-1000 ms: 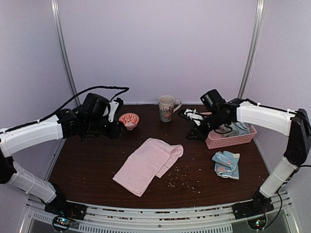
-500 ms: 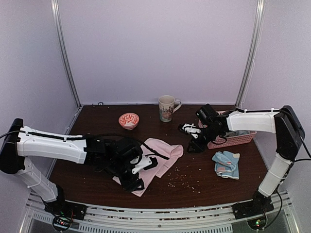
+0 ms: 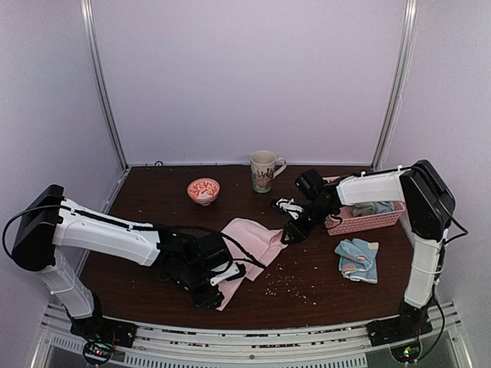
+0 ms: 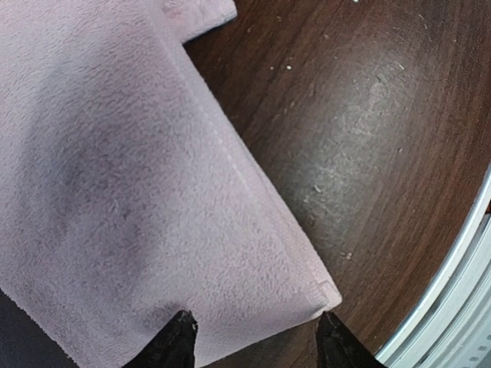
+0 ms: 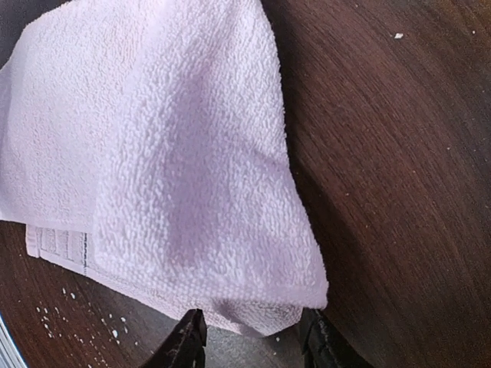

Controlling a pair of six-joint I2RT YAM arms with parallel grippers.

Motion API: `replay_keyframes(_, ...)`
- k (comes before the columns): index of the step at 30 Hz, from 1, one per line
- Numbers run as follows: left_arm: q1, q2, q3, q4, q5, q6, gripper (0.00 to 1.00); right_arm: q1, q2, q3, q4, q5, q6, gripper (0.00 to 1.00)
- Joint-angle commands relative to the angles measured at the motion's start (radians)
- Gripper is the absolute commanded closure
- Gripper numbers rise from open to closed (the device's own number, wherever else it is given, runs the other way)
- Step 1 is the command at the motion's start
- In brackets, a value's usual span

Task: Roll the towels
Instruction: Pick up the towel from the center of the board.

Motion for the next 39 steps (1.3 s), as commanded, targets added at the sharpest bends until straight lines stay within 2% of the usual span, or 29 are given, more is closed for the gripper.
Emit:
replay_keyframes(1,0.002,0.018,0.014,0.035,-0.034,0.015,0.46,0.007,0.043,0.030,0.006,-0.027,0.029,0.57)
replay_keyframes(9,-0.009,-0.010,-0.020,0.111,0.050,0.069,0.47,0.007,0.058,0.028,0.021,-0.040,0.047,0.57)
replay_keyframes(16,-0.010,0.059,0.002,0.070,-0.021,0.071,0.62,0.009,0.064,0.029,0.018,-0.056,0.051,0.58)
replay_keyframes(21,-0.012,0.028,-0.014,0.083,0.064,0.116,0.51,0.009,0.069,0.031,0.019,-0.059,0.054,0.58)
replay_keyframes(24,-0.014,-0.004,-0.033,0.103,0.100,0.131,0.50,0.009,0.074,0.033,0.019,-0.059,0.056,0.59)
replay_keyframes(26,-0.014,0.003,-0.032,0.094,0.065,0.127,0.51,0.009,0.077,0.036,0.020,-0.055,0.059,0.59)
replay_keyframes(29,-0.014,0.061,-0.011,0.057,-0.001,0.117,0.57,0.009,0.084,0.040,0.020,-0.054,0.063,0.60)
replay_keyframes(33,-0.014,0.065,-0.001,0.059,-0.059,0.112,0.64,0.009,0.086,0.041,0.023,-0.054,0.068,0.60)
replay_keyframes(36,-0.014,0.043,0.016,0.056,-0.119,0.106,0.79,0.009,0.084,0.043,0.029,-0.044,0.073,0.66)
replay_keyframes(39,-0.009,-0.005,0.037,0.050,-0.171,0.110,0.95,0.008,0.069,0.050,0.045,-0.019,0.083,0.80)
